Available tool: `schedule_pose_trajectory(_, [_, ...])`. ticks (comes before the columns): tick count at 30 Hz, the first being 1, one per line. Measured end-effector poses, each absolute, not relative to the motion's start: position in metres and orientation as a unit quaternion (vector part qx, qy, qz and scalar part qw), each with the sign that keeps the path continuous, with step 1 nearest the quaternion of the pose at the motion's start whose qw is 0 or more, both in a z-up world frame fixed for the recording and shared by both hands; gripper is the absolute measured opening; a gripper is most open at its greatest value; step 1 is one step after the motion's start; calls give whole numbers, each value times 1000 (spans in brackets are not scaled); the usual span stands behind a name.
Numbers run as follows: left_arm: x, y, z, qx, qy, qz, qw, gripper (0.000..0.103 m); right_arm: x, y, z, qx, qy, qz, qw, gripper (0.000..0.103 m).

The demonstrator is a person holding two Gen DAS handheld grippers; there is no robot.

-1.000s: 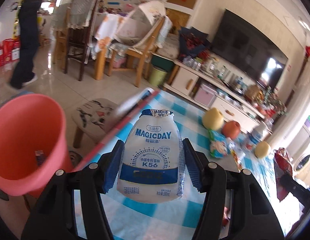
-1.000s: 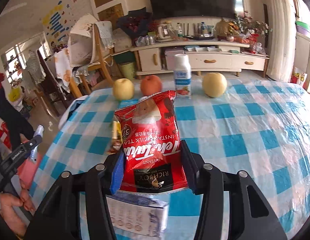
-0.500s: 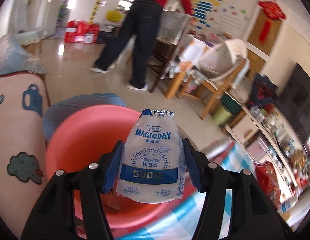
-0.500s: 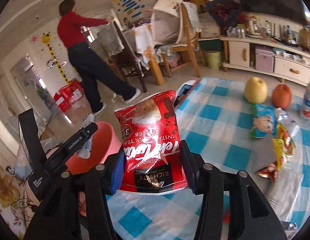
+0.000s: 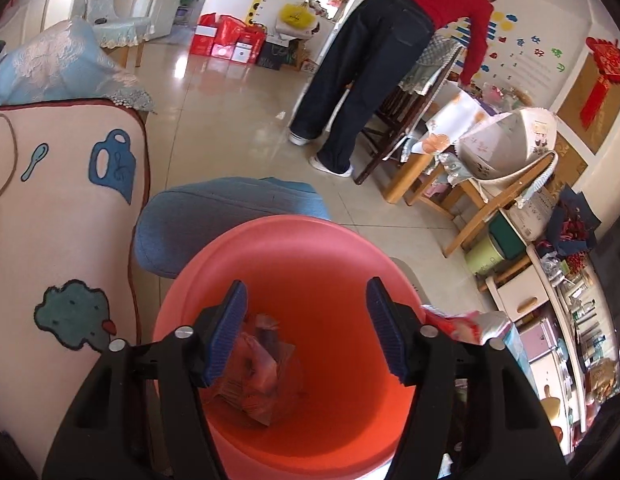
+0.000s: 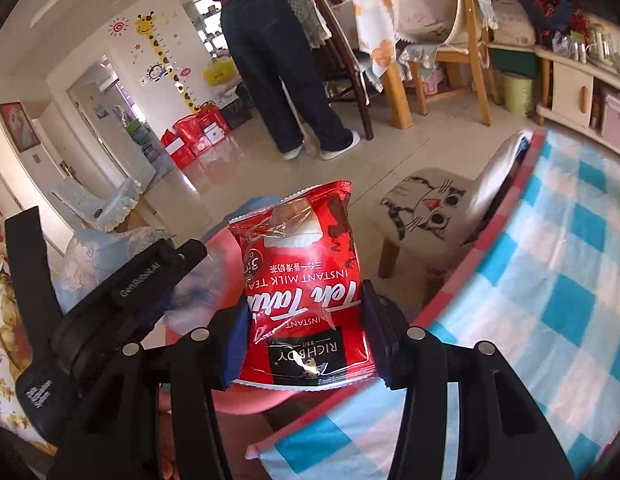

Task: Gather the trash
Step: 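Carry the pouch and sachet over the pink bucket and open both grippers, then move both open grippers back toward the table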

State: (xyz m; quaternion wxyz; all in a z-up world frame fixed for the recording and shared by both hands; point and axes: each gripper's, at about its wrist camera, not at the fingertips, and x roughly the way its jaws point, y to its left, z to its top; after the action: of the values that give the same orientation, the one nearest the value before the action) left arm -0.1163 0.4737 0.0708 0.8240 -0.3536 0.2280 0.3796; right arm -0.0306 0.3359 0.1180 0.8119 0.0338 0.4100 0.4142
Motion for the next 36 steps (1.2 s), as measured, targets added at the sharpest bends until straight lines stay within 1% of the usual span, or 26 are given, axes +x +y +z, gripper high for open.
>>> schedule_pose_trajectory(2, [-118, 469, 71, -350, 222, 385, 825, 71, -30, 345, 110, 34, 418, 420, 805, 52])
schedule_pose_trajectory(3, [-118, 468, 71, -347, 221, 388, 825, 75, -30, 350, 106, 36, 423, 422, 801, 52])
schedule_pose_trajectory(6, [-120, 465, 74, -340, 214, 395, 826, 80, -30, 356, 100, 34, 431, 426, 795, 54])
schedule_pose_trajectory(7, [-120, 464, 75, -338, 212, 396, 827, 81, -32, 357, 100, 34, 428, 429, 795, 56])
schedule_pose_trajectory(8, [-120, 463, 76, -333, 211, 398, 828, 82, -33, 355, 100, 34, 424, 431, 796, 61])
schedule_pose_trajectory(10, [-119, 461, 77, -328, 209, 398, 831, 82, -37, 352, 103, 26, 412, 421, 808, 68])
schedule_pose_trajectory(11, [-117, 457, 78, -324, 208, 395, 834, 83, -40, 349, 106, 23, 406, 416, 814, 70])
schedule_pose_trajectory(13, [-113, 450, 80, -310, 206, 390, 842, 83, -44, 340, 111, 24, 395, 409, 822, 72])
schedule_pose_trajectory(16, [-103, 437, 83, -280, 208, 373, 860, 84, -48, 326, 114, 25, 384, 389, 837, 72])
schedule_pose_trajectory(18, [-97, 428, 83, -263, 208, 357, 872, 84, -48, 312, 118, 27, 378, 372, 847, 75])
schedule_pose_trajectory(19, [-95, 422, 84, -253, 207, 350, 878, 85, -51, 305, 119, 27, 376, 363, 852, 85])
schedule_pose_trajectory(20, [-93, 418, 84, -246, 205, 345, 882, 85, -54, 298, 120, 28, 372, 355, 857, 90])
schedule_pose_trajectory(23, [-88, 402, 88, -230, 186, 317, 901, 89, -60, 280, 121, 23, 366, 340, 866, 90])
schedule_pose_trajectory(27, [-84, 383, 90, -211, 170, 279, 921, 90, -68, 255, 124, 13, 357, 321, 877, 90])
schedule_pose_trajectory(30, [-79, 370, 90, -209, 173, 240, 932, 90, -76, 240, 126, 1, 350, 308, 885, 91])
schedule_pose_trajectory(36, [-70, 338, 94, -169, 188, 201, 946, 90, -90, 212, 132, -13, 336, 288, 897, 91])
